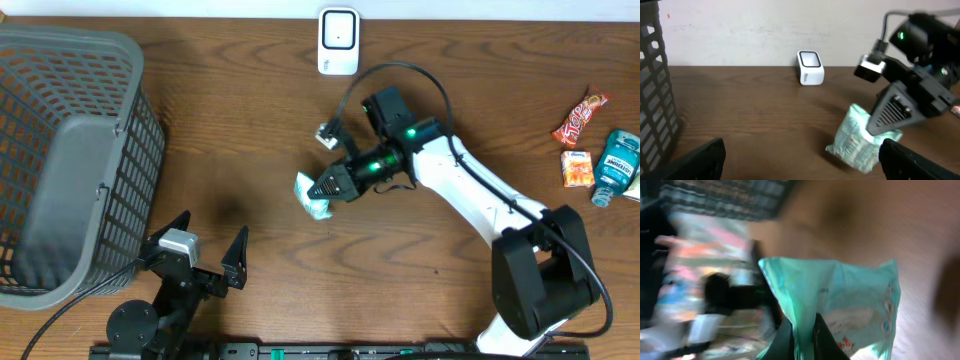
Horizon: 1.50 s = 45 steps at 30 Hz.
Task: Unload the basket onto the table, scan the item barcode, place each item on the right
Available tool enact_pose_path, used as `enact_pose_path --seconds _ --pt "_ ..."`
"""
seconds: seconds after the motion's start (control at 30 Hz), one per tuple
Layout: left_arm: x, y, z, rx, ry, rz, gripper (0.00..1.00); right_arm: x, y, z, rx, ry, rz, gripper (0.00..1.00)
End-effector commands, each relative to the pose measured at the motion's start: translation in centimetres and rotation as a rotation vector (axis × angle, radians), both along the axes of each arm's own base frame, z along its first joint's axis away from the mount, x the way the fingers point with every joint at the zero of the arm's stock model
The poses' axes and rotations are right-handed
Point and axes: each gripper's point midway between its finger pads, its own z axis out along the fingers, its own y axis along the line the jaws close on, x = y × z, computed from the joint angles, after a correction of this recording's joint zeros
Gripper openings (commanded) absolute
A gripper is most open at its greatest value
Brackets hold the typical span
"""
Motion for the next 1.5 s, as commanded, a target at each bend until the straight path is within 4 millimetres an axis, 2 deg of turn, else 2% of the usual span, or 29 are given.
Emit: enact_pose_path --seconds 0.0,0.13,0.33,0.53,0.57,0.63,0.67,0.73,0.8,0.83,0.87,0.9,0.93,0.97,1.07,1.27,1.37,1.47 --pt "-0.1 -0.3 0.1 -0.014 0.001 -0.015 0.98 -2.5 -0.8 4.8 0.421 0.065 0.138 0.01" --pt "-0.1 -0.3 0.1 -0.014 0.001 -0.015 0.98 -3.3 -1.2 3.4 0.478 -0.100 0.173 0.01" --pt "-0.1 -0.3 0.1 -0.014 0.001 -0.015 0.98 -3.6 -0.6 3.5 0.500 -0.152 0.205 0.01" --pt "-0.1 -0.3 0.1 -0.014 0.001 -0.015 0.98 -3.1 -1.0 3.3 0.409 0.068 0.135 0.01" --pt "-0.1 -0.3 0.1 -0.014 0.001 -0.015 0.98 -2.6 -1.0 2.3 0.344 0.076 0.103 0.01" --pt "-0.1 -0.3 0.1 -0.014 0.001 -0.015 0.98 -0.6 -1.6 -1.7 0.108 0.020 -0.001 0.01" --pt "-0.1 -0.3 0.1 -0.014 0.001 -0.015 0.98 -0.1 -1.9 -2.6 0.050 0.026 -0.035 0.01" --pt "-0.1 -0.3 0.1 -0.014 0.001 -0.015 0.98 -0.5 -1.6 -1.1 0.130 0.090 -0.022 0.01" --pt "-0.1 -0.3 0.1 -0.014 0.001 -0.015 0.98 -1.1 -1.3 1.4 0.271 0.128 0.035 0.01" --pt "-0.1 -0.3 0.1 -0.014 0.001 -0.015 0.98 -1.2 -1.2 1.8 0.292 0.136 0.045 0.01" --pt "-0.1 -0.3 0.1 -0.014 0.001 -0.015 0.98 -1.0 -1.0 1.1 0.241 0.159 0.018 0.01" --pt "-0.1 -0.3 0.1 -0.014 0.001 -0.015 0.98 -0.6 -0.9 -0.3 0.156 0.191 -0.031 0.01" --pt "-0.1 -0.3 0.1 -0.014 0.001 -0.015 0.98 -0.3 -0.9 -2.6 0.031 0.243 -0.104 0.01" --pt "-0.1 -0.3 0.1 -0.014 0.001 -0.015 0.98 -0.4 -0.9 -3.5 -0.002 0.258 -0.118 0.01" --pt "-0.1 -0.3 0.1 -0.014 0.001 -0.015 0.98 -0.3 -0.7 -5.0 -0.011 0.277 -0.120 0.01" --pt "-0.1 -0.3 0.1 -0.014 0.001 -0.015 0.98 0.4 -0.9 -9.7 -0.050 0.350 -0.143 0.01" --pt "-0.1 -0.3 0.1 -0.014 0.001 -0.015 0.97 1.6 -2.5 -11.9 -0.122 0.349 -0.213 0.01" --pt "-0.1 -0.3 0.1 -0.014 0.001 -0.015 0.98 3.3 -5.7 -13.9 -0.243 0.293 -0.304 0.01"
